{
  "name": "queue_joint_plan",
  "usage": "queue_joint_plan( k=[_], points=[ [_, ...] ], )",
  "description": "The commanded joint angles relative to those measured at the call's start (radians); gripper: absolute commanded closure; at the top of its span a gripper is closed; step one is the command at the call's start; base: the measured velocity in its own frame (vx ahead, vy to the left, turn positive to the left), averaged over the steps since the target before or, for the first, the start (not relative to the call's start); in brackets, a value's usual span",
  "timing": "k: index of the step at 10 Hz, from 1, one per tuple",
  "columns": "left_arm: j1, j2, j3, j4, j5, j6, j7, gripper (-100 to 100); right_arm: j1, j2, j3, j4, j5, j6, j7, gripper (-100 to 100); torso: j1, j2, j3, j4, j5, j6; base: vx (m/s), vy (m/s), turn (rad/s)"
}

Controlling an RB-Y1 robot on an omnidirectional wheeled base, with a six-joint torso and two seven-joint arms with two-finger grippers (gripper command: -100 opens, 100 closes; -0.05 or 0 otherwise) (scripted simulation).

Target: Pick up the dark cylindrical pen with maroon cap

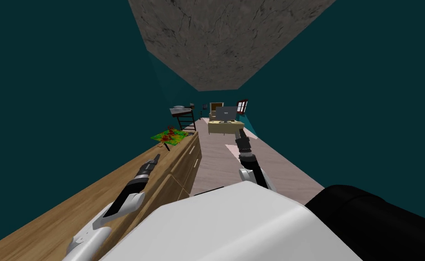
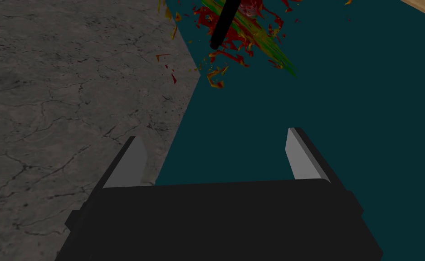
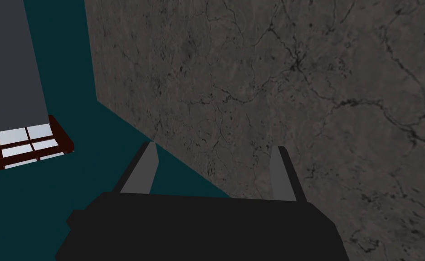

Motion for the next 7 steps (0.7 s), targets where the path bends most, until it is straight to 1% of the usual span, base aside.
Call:
queue_joint_plan(
  k=[1,2,3,4,5,6,7],
  points=[
    [-0.006,0.018,0.002,0.05,0.02,0.0,-0.05,-100,0.0,0.0,0.0,0.0,0.0,0.0,0.0,0,0.0,0.0,0.0,0.0,0.0,0.0,-0.042,0.048,-0.166],
    [-0.006,0.018,0.002,0.05,0.02,0.0,-0.052,-100,0.0,0.0,0.0,0.0,0.0,0.0,0.0,0,0.0,0.0,0.0,0.0,0.0,0.001,-0.024,0.039,-0.146],
    [-0.016,0.035,0.001,0.093,0.034,-0.005,-0.087,-100,0.0,0.0,0.0,0.0,0.0,0.0,0.0,0,-0.001,-0.001,0.0,0.0,0.0,0.0,-0.013,0.042,-0.286],
    [-0.024,0.05,0.0,0.132,0.048,-0.011,-0.111,-100,0.0,0.0,0.0,0.0,0.0,0.0,0.0,0,-0.001,-0.002,-0.001,0.0,0.0,0.001,-0.029,0.054,-0.361],
    [-0.024,0.05,0.0,0.133,0.048,-0.011,-0.12,-100,0.0,0.0,0.0,0.0,0.0,0.0,0.0,0,0.0,-0.001,-0.001,0.0,0.0,0.001,-0.022,0.053,-0.156],
    [-0.033,0.064,-0.001,0.167,0.06,-0.017,-0.152,-100,0.0,0.0,0.0,0.0,0.0,0.0,0.0,0,0.0,-0.001,-0.001,0.0,0.0,0.0,-0.019,0.051,-0.241],
    [-0.04,0.077,-0.002,0.195,0.071,-0.022,-0.182,-100,0.0,0.0,0.0,0.0,0.0,0.0,0.0,0,0.0,-0.002,-0.001,0.0,0.0,0.001,-0.023,0.057,-0.452]
  ],
)
